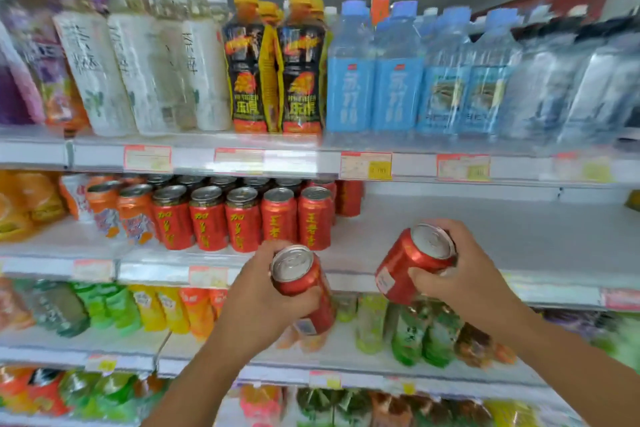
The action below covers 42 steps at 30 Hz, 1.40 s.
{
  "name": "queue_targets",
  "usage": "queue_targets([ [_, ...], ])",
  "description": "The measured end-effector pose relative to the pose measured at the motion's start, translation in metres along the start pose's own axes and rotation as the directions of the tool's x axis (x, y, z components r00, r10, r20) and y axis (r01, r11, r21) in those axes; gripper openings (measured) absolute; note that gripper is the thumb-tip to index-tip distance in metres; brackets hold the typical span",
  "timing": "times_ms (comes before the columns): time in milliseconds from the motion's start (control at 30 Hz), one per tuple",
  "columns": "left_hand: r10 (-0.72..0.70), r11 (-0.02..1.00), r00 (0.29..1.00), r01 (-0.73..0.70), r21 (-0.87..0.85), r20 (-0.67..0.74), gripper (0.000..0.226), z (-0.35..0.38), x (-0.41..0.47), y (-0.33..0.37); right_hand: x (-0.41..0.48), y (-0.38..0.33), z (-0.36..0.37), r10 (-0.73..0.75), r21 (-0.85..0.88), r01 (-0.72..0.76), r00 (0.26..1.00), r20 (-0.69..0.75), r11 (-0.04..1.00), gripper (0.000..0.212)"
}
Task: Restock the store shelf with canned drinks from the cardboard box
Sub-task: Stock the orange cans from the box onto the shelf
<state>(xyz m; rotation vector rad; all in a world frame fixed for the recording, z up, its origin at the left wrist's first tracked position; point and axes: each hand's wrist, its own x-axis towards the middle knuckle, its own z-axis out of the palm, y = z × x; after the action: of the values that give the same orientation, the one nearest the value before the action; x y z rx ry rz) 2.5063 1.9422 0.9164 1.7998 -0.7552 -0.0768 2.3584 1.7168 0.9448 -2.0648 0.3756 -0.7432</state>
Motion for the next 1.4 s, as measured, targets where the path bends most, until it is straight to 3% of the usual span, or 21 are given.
queue_targets([
  [300, 0.004, 1.000, 1.000, -0.004, -0.019, -0.003, 0.047, 0.021, 0.043, -0.002, 0.087, 0.033, 0.029, 0.041, 0.087, -0.037, 0.998, -0.048, 0.996, 0.057],
  [533, 0.027, 0.999, 0.999, -0.026, -0.018, 0.029, 0.052, 0.011, 0.076, -0.014, 0.124, 0.050, 0.063, 0.082, 0.017, -0.081, 0.994, -0.070, 0.997, 0.053],
  [633, 0.044, 0.999, 0.998, -0.043, -0.011, 0.048, 0.050, 0.008, 0.090, -0.014, 0.135, 0.052, 0.071, 0.111, 0.034, -0.109, 0.992, -0.068, 0.994, 0.064],
  [733, 0.071, 0.997, 0.995, -0.070, -0.010, 0.071, 0.050, 0.008, 0.100, -0.012, 0.133, 0.058, 0.071, 0.177, 0.097, -0.185, 0.980, 0.087, 0.978, 0.082],
  [800, 0.091, 0.996, 0.992, -0.090, -0.009, 0.086, 0.051, 0.008, 0.103, -0.011, 0.131, 0.068, 0.070, 0.190, 0.039, -0.196, 0.973, 0.132, 0.980, 0.091],
  [967, 0.103, 0.994, 0.989, -0.100, -0.038, 0.103, 0.049, 0.007, 0.106, -0.014, 0.141, 0.073, 0.079, 0.200, -0.106, -0.196, 0.979, 0.026, 0.975, 0.087],
  [1400, 0.080, 0.992, 0.995, -0.074, -0.101, 0.056, 0.052, -0.001, 0.097, -0.023, 0.167, 0.074, 0.106, 0.200, -0.140, -0.202, 0.979, -0.022, 0.969, 0.086],
])
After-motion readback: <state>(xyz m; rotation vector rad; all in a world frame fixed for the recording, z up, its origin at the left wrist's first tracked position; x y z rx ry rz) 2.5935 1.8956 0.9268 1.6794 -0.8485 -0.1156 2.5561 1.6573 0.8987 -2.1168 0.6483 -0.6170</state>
